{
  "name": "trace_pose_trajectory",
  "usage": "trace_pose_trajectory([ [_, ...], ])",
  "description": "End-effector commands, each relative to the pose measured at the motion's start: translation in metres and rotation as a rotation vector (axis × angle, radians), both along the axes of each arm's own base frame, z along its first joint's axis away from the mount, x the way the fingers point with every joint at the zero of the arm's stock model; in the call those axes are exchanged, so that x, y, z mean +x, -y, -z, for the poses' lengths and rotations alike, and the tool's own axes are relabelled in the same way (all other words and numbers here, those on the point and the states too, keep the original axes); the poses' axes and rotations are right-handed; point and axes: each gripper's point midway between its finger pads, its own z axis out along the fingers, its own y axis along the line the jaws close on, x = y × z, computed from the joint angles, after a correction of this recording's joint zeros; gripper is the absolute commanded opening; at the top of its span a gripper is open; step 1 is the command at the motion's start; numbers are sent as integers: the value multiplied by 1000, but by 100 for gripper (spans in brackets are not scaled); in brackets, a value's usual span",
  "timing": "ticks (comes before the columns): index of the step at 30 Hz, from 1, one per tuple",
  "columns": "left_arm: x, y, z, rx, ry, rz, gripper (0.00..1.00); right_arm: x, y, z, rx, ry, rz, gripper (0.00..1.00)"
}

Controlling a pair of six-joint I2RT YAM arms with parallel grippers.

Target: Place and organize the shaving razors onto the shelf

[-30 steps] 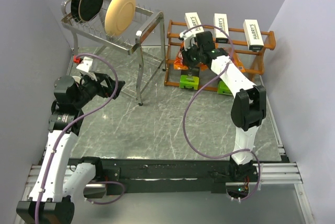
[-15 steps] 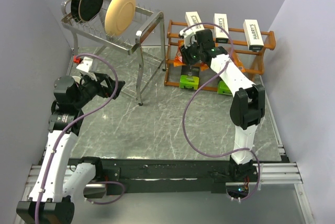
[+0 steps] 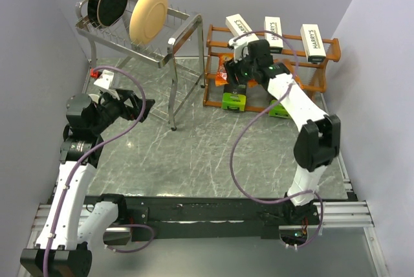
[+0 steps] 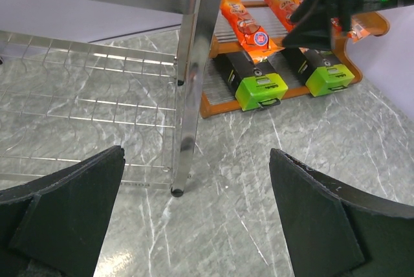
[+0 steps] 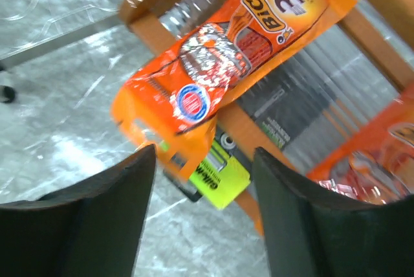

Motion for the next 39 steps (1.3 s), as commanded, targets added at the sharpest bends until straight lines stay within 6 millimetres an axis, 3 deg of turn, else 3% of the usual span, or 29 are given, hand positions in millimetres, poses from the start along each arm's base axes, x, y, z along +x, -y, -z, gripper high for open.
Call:
trace_pose_trajectory([
  [1, -3, 7, -15, -27, 61, 37, 99, -18, 0, -53, 57, 112, 6, 83],
  [2, -2, 8, -14, -31, 58, 38, 99, -19, 2, -51, 55, 109, 14, 100],
  [10, -5, 12, -21, -26, 76, 56, 99, -43, 15, -61, 40, 119, 17, 98],
  [13, -8, 12, -21, -29, 79, 60, 99, -52, 20, -80, 75, 144, 16, 85],
  [15, -8, 13, -22, -30, 79, 62, 99, -54, 28, -100, 138, 164, 33, 82],
  [16, -9, 13, -22, -31, 79, 63, 100, -59, 21, -116, 208, 173, -21, 81],
  [19, -9, 16, -22, -32, 77, 76, 100, -58, 31, -155, 362, 179, -3, 82],
  [20, -9, 16, -23, -31, 79, 79, 99, -56, 28, -159, 391, 167, -17, 85],
  [22, -9, 19, -22, -27, 77, 91, 99, -50, 29, -183, 430, 198, -12, 93],
  [28, -8, 26, -22, -14, 70, 116, 99, -13, 33, -205, 523, 229, 67, 99],
  [30, -7, 27, -23, -14, 71, 118, 99, 3, 37, -199, 541, 218, 105, 99],
  [31, -5, 27, -22, -13, 65, 118, 99, 9, 39, -207, 546, 243, 111, 99],
  [33, -5, 27, -23, -13, 62, 118, 99, 25, 42, -197, 545, 229, 146, 100],
  [34, -4, 27, -22, -12, 61, 116, 99, 31, 46, -206, 546, 255, 163, 100],
  [35, -4, 26, -21, -9, 56, 113, 99, 41, 50, -196, 544, 239, 185, 100],
  [39, -2, 25, -19, 4, 50, 106, 99, 60, 58, -195, 547, 253, 217, 100],
])
